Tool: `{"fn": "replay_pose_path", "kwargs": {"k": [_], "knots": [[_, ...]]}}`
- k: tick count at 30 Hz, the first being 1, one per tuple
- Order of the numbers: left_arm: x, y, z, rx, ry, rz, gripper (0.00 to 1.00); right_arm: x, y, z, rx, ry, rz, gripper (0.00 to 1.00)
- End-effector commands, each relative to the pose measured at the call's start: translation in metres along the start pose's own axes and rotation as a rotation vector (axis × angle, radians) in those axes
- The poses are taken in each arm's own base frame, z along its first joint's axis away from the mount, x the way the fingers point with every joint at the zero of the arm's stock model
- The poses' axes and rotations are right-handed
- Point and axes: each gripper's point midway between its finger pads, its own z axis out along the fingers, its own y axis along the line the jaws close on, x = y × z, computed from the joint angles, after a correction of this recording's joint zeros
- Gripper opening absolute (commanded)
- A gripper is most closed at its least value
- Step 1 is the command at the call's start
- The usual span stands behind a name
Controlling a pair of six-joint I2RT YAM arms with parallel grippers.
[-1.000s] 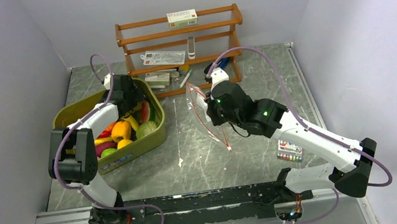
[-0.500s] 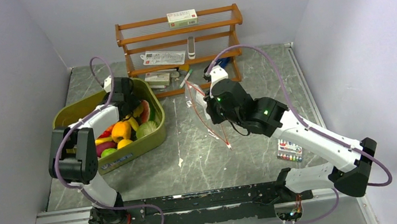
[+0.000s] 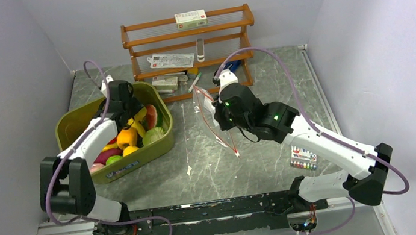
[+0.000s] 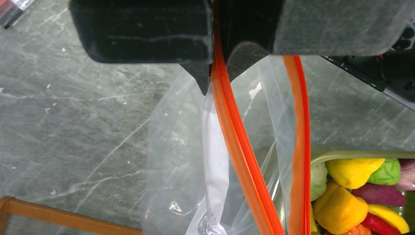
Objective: Place the food in the zip-top bag and seal the zipper
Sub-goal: Pick up the fake fruit from the bin, then place the fake fruit in the zipper food storage bag.
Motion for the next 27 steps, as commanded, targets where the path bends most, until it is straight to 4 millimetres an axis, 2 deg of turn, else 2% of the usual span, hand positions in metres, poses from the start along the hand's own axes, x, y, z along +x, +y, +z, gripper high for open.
{"fn": "replay_pose_path", "kwargs": {"k": [1, 7, 11, 14, 18, 23, 25, 27], "knots": [[-0.013, -0.002, -0.025, 0.029, -0.025, 0.033, 0.25, 0.003, 0.008, 0.006, -0.029, 0.005, 0.064, 0.02], [-0.028, -0.018, -0.072, 0.169, -0.054, 0.057, 0.25, 0.007, 0.002, 0.01, 0.017, 0.019, 0.07, 0.0], [-0.035, -0.044, -0.114, 0.351, -0.035, 0.097, 0.23, 0.0, 0.009, 0.008, -0.008, 0.02, 0.088, 0.0], [-0.039, -0.067, -0.154, 0.519, -0.02, 0.118, 0.22, -0.005, 0.009, 0.009, 0.003, 0.004, 0.118, 0.0], [-0.026, -0.094, -0.208, 0.784, 0.049, 0.145, 0.22, -0.013, 0.016, 0.012, -0.02, -0.005, 0.122, 0.0], [-0.009, -0.11, -0.263, 1.041, 0.132, 0.145, 0.21, -0.012, 0.024, 0.023, -0.032, 0.024, 0.118, 0.02], [-0.007, -0.111, -0.277, 1.096, 0.146, 0.123, 0.23, -0.007, 0.029, 0.03, -0.052, 0.044, 0.115, 0.1], [-0.004, -0.113, -0.285, 1.143, 0.154, 0.104, 0.24, -0.001, 0.033, 0.035, -0.062, 0.062, 0.12, 0.14]]}}
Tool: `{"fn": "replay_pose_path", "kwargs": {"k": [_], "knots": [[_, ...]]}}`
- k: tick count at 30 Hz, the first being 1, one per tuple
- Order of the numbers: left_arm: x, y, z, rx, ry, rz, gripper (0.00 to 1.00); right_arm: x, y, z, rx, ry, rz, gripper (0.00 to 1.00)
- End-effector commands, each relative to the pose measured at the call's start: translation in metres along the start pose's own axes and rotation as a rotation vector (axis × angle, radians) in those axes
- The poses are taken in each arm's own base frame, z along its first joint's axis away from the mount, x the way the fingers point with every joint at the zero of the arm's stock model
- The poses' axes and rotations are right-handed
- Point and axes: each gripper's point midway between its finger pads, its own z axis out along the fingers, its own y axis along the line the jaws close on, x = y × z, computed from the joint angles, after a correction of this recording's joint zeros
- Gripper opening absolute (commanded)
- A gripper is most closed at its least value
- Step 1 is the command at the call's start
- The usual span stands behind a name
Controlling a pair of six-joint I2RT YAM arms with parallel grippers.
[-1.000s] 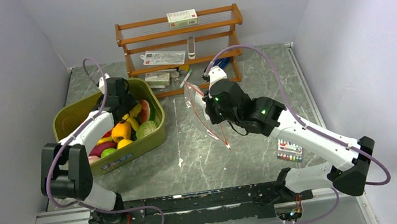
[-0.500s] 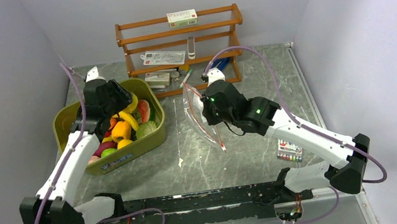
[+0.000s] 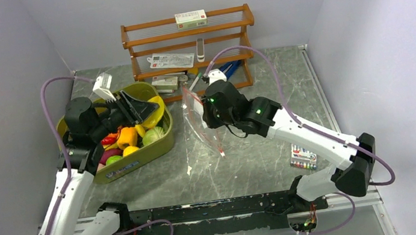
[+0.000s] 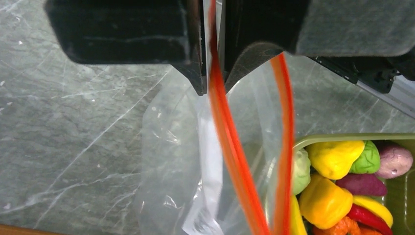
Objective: Place the food in the zip-top bag and seal the zipper
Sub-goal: Place the fake fruit in the zipper food storage bag.
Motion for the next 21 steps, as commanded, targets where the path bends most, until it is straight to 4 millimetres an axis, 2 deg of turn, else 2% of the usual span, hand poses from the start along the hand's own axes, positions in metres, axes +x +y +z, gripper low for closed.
{"fn": "replay_pose_path", "kwargs": {"k": [1, 6, 8, 16, 19, 21], "knots": [[0.015, -0.044, -0.013, 0.242, 0.06, -0.046, 0.25, 0.003, 0.012, 0.012, -0.045, 0.017, 0.028, 0.15], [0.031, -0.059, -0.012, 0.387, 0.12, -0.117, 0.24, 0.003, 0.026, 0.017, -0.119, 0.008, 0.049, 0.11], [0.038, -0.066, -0.011, 0.443, 0.133, -0.141, 0.24, 0.001, 0.03, 0.018, -0.132, 0.008, 0.055, 0.01], [0.043, -0.083, -0.002, 0.511, 0.17, -0.154, 0.24, -0.004, 0.05, 0.019, -0.224, -0.002, 0.077, 0.0], [0.042, -0.083, 0.004, 0.485, 0.174, -0.156, 0.23, -0.003, 0.051, 0.02, -0.231, 0.008, 0.062, 0.0], [0.046, -0.075, 0.011, 0.429, 0.195, -0.167, 0.23, -0.005, 0.05, 0.018, -0.226, 0.0, 0.058, 0.0]]}}
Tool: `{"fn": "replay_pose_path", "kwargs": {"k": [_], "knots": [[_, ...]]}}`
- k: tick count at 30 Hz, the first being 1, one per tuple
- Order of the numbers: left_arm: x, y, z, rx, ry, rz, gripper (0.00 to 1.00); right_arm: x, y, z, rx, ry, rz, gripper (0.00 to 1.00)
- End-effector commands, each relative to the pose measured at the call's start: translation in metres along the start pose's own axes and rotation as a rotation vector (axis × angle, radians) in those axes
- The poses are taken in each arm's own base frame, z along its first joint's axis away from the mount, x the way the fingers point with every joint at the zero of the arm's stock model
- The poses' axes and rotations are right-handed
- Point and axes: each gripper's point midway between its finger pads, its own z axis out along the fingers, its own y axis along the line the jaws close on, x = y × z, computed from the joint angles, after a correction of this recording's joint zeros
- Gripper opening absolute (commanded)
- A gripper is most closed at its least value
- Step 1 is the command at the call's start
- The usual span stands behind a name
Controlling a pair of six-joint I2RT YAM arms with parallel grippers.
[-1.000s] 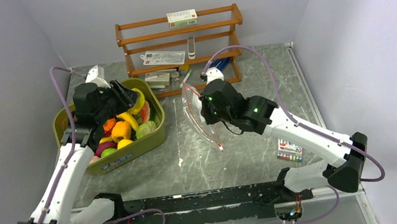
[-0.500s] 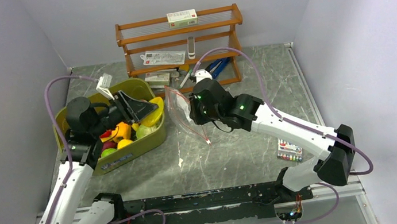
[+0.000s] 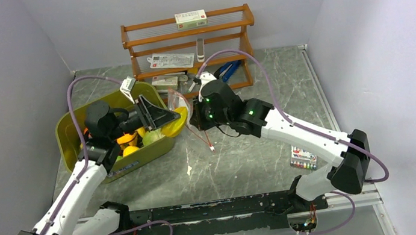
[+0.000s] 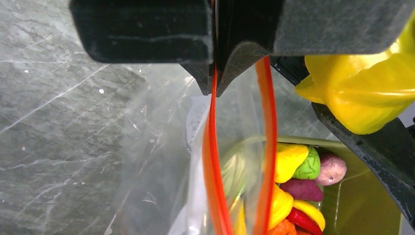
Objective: Place the food in the zip-top bag and seal the zipper
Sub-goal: Place the fake fruit in the zipper food storage bag.
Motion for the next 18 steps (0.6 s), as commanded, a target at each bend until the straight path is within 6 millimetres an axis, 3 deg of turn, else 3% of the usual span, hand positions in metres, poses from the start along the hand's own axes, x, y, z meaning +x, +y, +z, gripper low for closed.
{"fn": "replay_pose_path", "kwargs": {"k": [1, 3, 7, 14, 18], "knots": [[-0.012, -0.006, 0.006, -0.029, -0.005, 0.037, 0.23, -0.01, 0.007, -0.001, -0.029, -0.023, -0.005, 0.0], [-0.015, 0.003, 0.007, -0.08, -0.01, 0.041, 0.24, -0.012, 0.009, -0.003, -0.038, -0.027, -0.015, 0.0], [-0.015, 0.001, 0.01, -0.044, -0.007, 0.036, 0.23, -0.013, 0.011, -0.003, -0.051, -0.028, -0.03, 0.0], [-0.028, 0.054, -0.005, -0.378, -0.114, 0.01, 0.22, -0.019, 0.008, -0.009, -0.018, -0.019, -0.053, 0.0], [-0.023, 0.065, -0.011, -0.428, -0.128, -0.004, 0.22, -0.022, 0.009, -0.013, -0.026, -0.04, -0.04, 0.0]]}}
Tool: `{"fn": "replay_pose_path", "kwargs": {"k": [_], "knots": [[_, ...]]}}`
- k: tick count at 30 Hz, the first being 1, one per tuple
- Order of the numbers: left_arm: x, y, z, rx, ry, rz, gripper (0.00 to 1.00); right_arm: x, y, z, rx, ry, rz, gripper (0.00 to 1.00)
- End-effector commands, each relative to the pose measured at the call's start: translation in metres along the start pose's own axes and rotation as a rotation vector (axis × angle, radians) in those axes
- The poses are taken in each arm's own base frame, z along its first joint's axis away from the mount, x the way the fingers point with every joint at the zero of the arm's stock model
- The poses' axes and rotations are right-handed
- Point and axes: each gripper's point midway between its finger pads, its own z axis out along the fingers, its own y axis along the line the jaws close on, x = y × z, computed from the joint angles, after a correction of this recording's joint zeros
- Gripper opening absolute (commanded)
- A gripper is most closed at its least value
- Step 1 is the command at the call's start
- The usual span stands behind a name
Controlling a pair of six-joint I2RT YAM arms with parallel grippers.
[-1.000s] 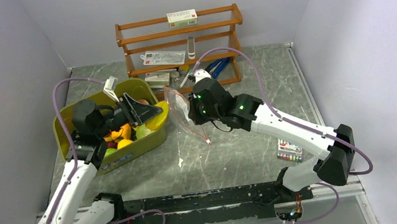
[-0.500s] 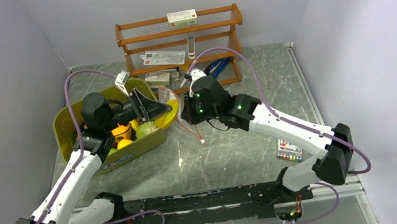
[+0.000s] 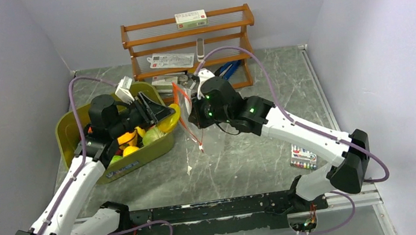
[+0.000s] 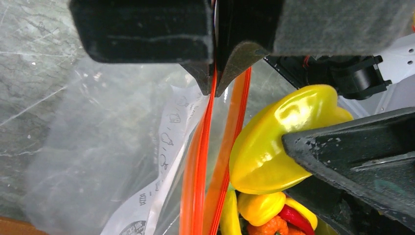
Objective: Place the food in the zip-top bag and seal the zipper
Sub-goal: Place the fake fruit in the zipper food storage bag.
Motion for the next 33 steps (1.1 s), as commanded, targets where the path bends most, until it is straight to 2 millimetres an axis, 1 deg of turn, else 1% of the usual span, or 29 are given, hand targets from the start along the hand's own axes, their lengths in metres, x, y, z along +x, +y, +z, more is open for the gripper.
{"fn": "replay_pose_path", "kwargs": {"k": [1, 4, 8, 12, 15, 16, 18, 20, 22, 24, 28, 30, 32, 33], "knots": [[-0.005, 0.019, -0.007, -0.123, -0.052, 0.013, 0.22, -0.014, 0.003, -0.011, -0.008, -0.041, 0.002, 0.0], [-0.003, 0.03, -0.008, -0.184, -0.046, 0.017, 0.21, -0.019, 0.004, -0.017, -0.013, -0.066, 0.021, 0.0], [-0.005, 0.032, -0.013, -0.223, -0.038, 0.042, 0.22, -0.026, 0.006, -0.024, -0.02, -0.095, 0.036, 0.0], [-0.009, 0.037, -0.019, -0.273, -0.052, 0.07, 0.22, -0.027, 0.003, -0.026, -0.006, -0.1, 0.03, 0.0], [-0.012, 0.035, -0.022, -0.276, -0.063, 0.08, 0.22, -0.025, 0.001, -0.025, 0.005, -0.095, 0.019, 0.0], [-0.011, 0.032, -0.021, -0.262, -0.058, 0.077, 0.22, -0.025, 0.0, -0.025, 0.007, -0.097, 0.016, 0.0], [-0.009, 0.015, -0.021, -0.186, -0.041, 0.077, 0.22, -0.023, -0.004, -0.022, 0.023, -0.096, 0.007, 0.0], [-0.005, -0.008, -0.023, -0.074, -0.019, 0.066, 0.22, -0.019, -0.007, -0.018, 0.037, -0.085, -0.004, 0.0], [-0.001, -0.039, -0.026, 0.089, -0.006, 0.068, 0.23, -0.015, -0.008, -0.013, 0.041, -0.069, -0.011, 0.0], [0.004, -0.058, -0.032, 0.192, 0.008, 0.063, 0.24, -0.012, -0.007, -0.009, 0.033, -0.057, -0.014, 0.0], [0.001, -0.084, -0.04, 0.305, 0.01, 0.091, 0.24, -0.008, -0.003, -0.003, 0.01, -0.044, -0.014, 0.0], [-0.002, -0.093, -0.041, 0.339, 0.015, 0.108, 0.25, -0.006, -0.003, -0.002, 0.01, -0.034, -0.017, 0.0], [-0.004, -0.094, -0.038, 0.353, 0.019, 0.12, 0.24, -0.005, -0.003, -0.001, 0.007, -0.024, -0.021, 0.0], [-0.006, -0.091, -0.034, 0.342, 0.013, 0.124, 0.24, -0.005, -0.003, -0.001, 0.007, -0.022, -0.02, 0.03]]}}
